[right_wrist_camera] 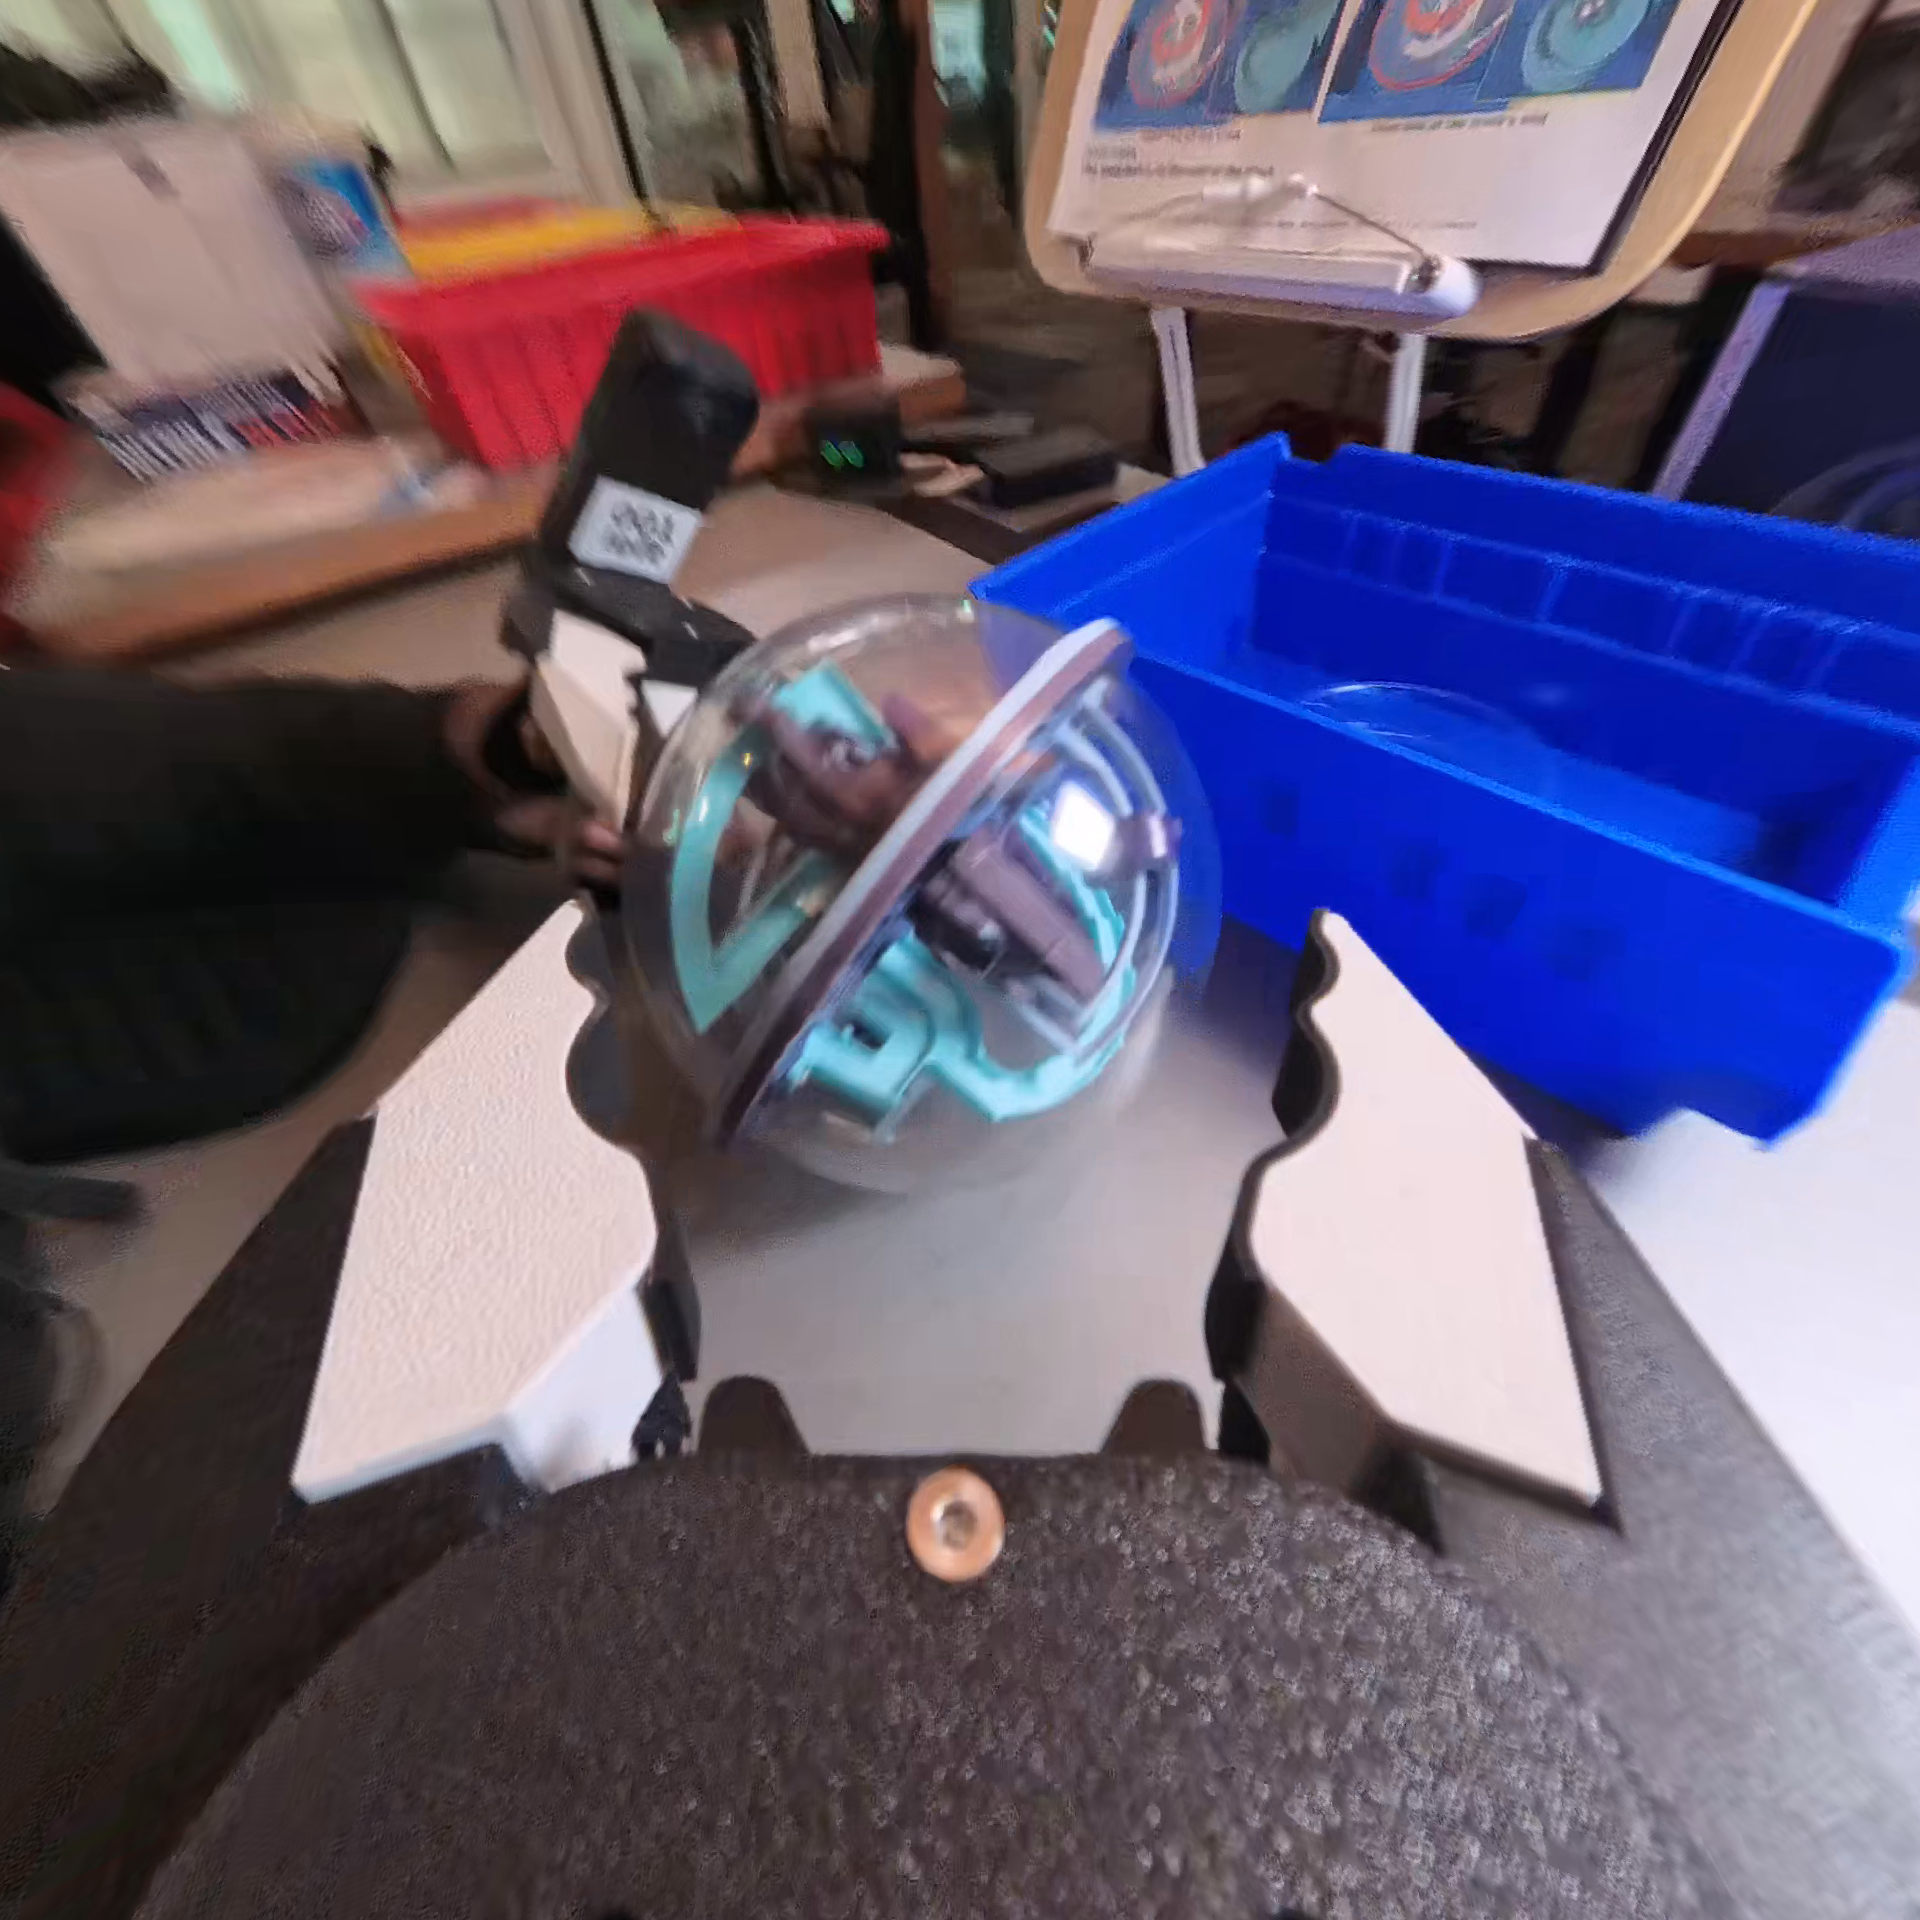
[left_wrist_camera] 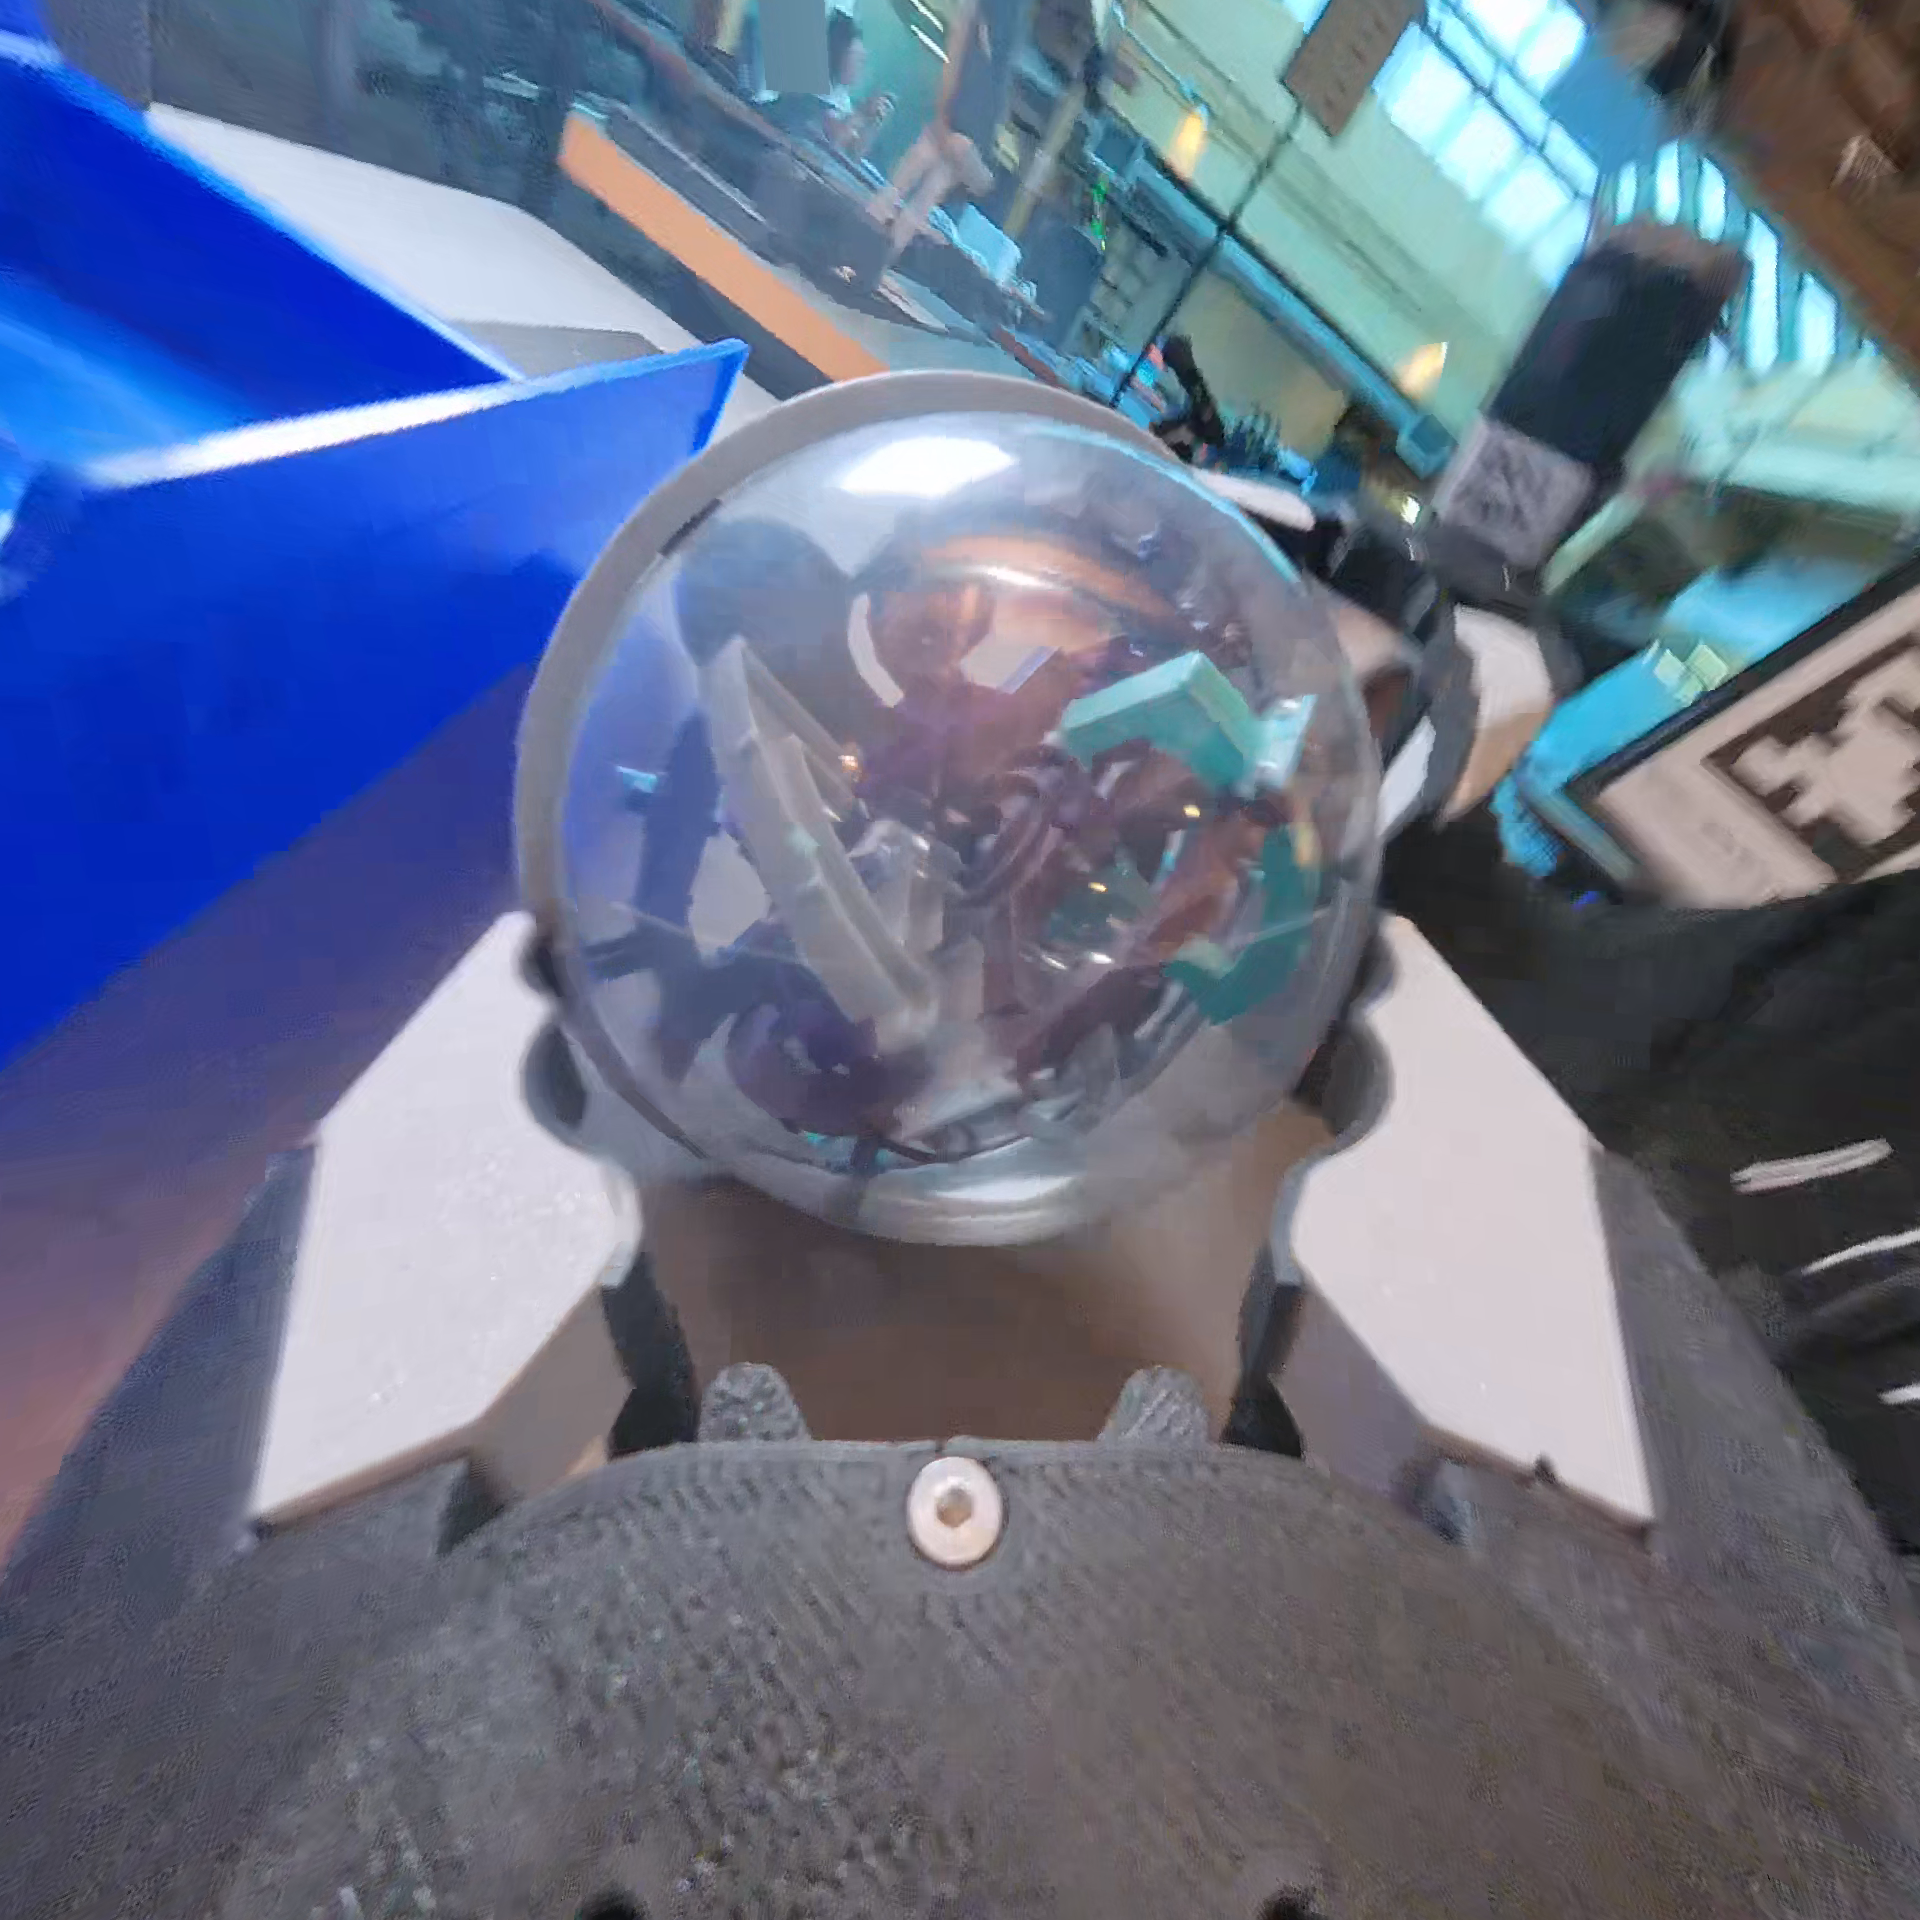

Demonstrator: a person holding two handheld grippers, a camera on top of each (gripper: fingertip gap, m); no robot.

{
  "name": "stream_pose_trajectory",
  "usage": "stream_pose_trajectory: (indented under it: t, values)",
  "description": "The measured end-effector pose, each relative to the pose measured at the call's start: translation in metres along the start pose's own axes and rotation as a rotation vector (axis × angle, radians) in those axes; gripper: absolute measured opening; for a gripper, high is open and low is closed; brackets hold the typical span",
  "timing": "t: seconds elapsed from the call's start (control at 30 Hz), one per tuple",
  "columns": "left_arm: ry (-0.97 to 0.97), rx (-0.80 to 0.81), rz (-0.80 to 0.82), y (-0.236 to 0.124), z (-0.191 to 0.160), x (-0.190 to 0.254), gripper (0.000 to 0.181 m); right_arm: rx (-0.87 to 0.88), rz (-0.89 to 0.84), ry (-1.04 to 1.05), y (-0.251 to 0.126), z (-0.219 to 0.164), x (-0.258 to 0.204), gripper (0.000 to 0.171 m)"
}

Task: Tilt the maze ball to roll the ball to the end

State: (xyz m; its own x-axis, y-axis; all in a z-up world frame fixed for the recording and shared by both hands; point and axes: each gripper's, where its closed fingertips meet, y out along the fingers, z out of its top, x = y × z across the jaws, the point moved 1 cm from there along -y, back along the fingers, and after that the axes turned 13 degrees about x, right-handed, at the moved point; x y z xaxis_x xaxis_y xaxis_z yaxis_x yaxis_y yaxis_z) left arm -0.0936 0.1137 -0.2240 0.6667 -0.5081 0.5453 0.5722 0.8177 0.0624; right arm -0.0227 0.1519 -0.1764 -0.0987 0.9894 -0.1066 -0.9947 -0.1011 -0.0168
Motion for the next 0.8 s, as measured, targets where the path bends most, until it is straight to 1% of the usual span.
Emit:
stream_pose_trajectory:
  t: [0.03, 0.07, 0.1, 0.17, 0.2, 0.23, 0.27, 0.33, 0.4, 0.47, 0.5, 0.53, 0.6, 0.73, 0.8]
  values:
    - [-0.070, 0.032, 0.030, -0.001, 0.002, -0.001, 0.141, -0.034, -0.044, -0.081, -0.001, -0.005, -0.004, 0.128]
    - [-0.126, 0.058, 0.063, -0.001, 0.002, -0.002, 0.140, -0.059, -0.084, -0.136, 0.000, -0.010, -0.008, 0.129]
    - [-0.161, 0.075, 0.085, -0.002, 0.001, -0.001, 0.140, -0.075, -0.109, -0.156, 0.002, -0.017, -0.012, 0.130]
    - [-0.143, 0.046, 0.076, -0.004, -0.009, 0.006, 0.138, -0.093, -0.142, -0.173, 0.006, -0.026, -0.011, 0.128]
    - [-0.116, -0.004, 0.047, -0.007, -0.016, 0.012, 0.137, -0.089, -0.131, -0.190, 0.008, -0.027, -0.009, 0.130]
    - [-0.077, -0.052, 0.026, -0.011, -0.022, 0.016, 0.135, -0.078, -0.081, -0.193, 0.009, -0.025, -0.011, 0.121]
    - [-0.022, -0.084, 0.018, -0.016, -0.024, 0.016, 0.134, -0.072, -0.028, -0.195, 0.010, -0.023, -0.011, 0.119]
    - [0.135, -0.083, 0.020, -0.027, -0.014, 0.007, 0.140, -0.098, 0.096, -0.215, 0.010, -0.021, -0.010, 0.112]
    - [0.322, -0.067, -0.003, -0.031, -0.001, -0.003, 0.143, -0.132, 0.204, -0.203, 0.012, -0.019, -0.007, 0.111]
    - [0.476, -0.103, -0.090, -0.028, -0.001, -0.005, 0.148, -0.159, 0.294, -0.178, 0.019, -0.020, -0.001, 0.113]
    - [0.516, -0.114, -0.140, -0.025, -0.002, -0.005, 0.151, -0.162, 0.329, -0.153, 0.023, -0.019, 0.001, 0.113]
    - [0.529, -0.115, -0.185, -0.021, -0.002, -0.004, 0.152, -0.158, 0.360, -0.129, 0.026, -0.018, 0.003, 0.112]
    - [0.521, -0.103, -0.210, -0.013, -0.001, -0.007, 0.153, -0.154, 0.408, -0.101, 0.032, -0.017, 0.006, 0.112]
    - [0.536, -0.092, -0.140, -0.010, -0.003, -0.014, 0.146, -0.108, 0.418, -0.034, 0.035, -0.015, 0.008, 0.113]
    - [0.541, -0.077, -0.099, -0.011, -0.004, -0.013, 0.146, -0.088, 0.355, -0.018, 0.032, -0.016, 0.011, 0.118]
